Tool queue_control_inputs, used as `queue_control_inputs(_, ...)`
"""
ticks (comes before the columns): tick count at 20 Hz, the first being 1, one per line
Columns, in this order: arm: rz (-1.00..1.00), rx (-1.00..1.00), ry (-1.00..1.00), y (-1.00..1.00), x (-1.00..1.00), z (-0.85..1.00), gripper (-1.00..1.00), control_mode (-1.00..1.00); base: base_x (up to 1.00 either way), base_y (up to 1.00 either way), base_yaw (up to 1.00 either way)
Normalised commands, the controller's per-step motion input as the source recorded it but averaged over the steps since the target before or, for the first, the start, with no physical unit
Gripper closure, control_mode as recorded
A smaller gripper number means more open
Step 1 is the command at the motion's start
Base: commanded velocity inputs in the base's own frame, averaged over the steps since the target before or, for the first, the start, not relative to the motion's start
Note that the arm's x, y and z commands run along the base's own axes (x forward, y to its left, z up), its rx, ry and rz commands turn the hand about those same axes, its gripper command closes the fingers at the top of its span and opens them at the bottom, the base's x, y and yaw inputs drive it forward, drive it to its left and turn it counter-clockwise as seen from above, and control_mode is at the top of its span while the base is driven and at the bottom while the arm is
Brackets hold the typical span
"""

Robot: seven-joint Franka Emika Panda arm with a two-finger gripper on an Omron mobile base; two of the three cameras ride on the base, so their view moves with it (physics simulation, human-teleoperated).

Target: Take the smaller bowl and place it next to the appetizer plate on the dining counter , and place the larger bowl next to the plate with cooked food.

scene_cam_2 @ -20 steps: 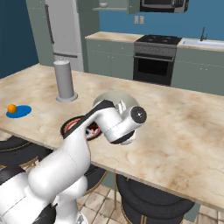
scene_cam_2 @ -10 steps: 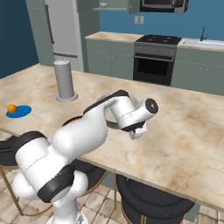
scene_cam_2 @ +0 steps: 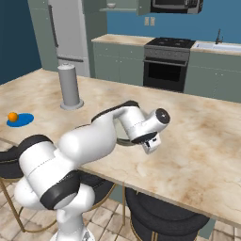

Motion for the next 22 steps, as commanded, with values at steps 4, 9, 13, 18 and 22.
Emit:
queue_control_inputs(4, 0.00, 0.00, 0.06, 0.00, 0.00, -0.35, 1.00, -1.00, 0.00, 0.00, 0.00)
queue_control_inputs(9, 0.00, 0.00, 0.12, 0.00, 0.00, -0.39, 1.00, -1.00, 0.00, 0.00, 0.00)
queue_control_inputs(13, 0.00, 0.00, 0.11, 0.00, 0.00, -0.36, 1.00, -1.00, 0.00, 0.00, 0.00)
queue_control_inputs(18, 0.00, 0.00, 0.06, 0.00, 0.00, -0.37, 1.00, -1.00, 0.00, 0.00, 0.00)
queue_control_inputs(22, 0.00, 0.00, 0.00, 0.00, 0.00, -0.44, 1.00, -1.00, 0.00, 0.00, 0.00)
